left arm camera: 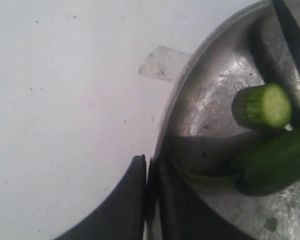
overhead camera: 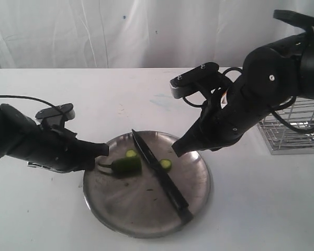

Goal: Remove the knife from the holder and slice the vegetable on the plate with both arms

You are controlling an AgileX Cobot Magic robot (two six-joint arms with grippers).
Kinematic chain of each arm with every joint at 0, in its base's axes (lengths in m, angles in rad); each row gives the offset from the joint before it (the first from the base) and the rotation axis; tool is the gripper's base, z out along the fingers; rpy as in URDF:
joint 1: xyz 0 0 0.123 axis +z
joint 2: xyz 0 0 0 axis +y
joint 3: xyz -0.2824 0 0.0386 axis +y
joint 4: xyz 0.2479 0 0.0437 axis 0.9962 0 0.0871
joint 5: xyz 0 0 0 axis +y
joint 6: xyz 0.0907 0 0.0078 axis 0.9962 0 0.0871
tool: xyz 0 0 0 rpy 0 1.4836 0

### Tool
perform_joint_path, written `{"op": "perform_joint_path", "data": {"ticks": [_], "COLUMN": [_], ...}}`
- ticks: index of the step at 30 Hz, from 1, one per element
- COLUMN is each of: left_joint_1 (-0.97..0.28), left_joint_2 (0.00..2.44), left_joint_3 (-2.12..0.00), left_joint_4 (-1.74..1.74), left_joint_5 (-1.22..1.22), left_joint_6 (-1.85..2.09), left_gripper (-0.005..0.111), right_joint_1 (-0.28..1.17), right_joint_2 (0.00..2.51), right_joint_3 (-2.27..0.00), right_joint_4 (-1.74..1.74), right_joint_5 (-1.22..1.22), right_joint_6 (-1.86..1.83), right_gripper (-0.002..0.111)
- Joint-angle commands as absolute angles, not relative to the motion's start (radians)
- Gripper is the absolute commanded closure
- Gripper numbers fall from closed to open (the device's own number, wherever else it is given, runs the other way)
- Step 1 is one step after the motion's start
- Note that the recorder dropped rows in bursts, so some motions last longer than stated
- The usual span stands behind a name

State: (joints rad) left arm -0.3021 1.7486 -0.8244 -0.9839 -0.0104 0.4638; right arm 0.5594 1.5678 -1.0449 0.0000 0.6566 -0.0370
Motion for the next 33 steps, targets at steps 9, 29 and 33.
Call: {"op": "perform_joint_path", "data": {"ticks": [9, 29, 33], "left_joint_1": [-0.301, -0.301, -0.301], "left_joint_2": [1.747, 1.745, 1.712], "left_joint_3": [-0.867, -0.867, -0.867], "left_joint_4": [-1.125, -0.823, -0.757], "left_joint_5": [-0.076, 0.053, 0.066], "left_joint_6": [0.418, 0.426, 0.426], "left_gripper": [0.107, 0.054, 0.052], "right_joint_1": [0.557, 0.557, 0.546], "right_joint_2": [1.559, 1.559, 1.559], "right_joint_3": [-1.043, -1.033, -1.016], "right_joint_4": [0.008, 0.008, 0.000], "right_joint_5": [0.657, 0.666, 0.622], "right_joint_6": [-0.035, -0.035, -0.035], "right_gripper": [0.108, 0.108, 0.108]}}
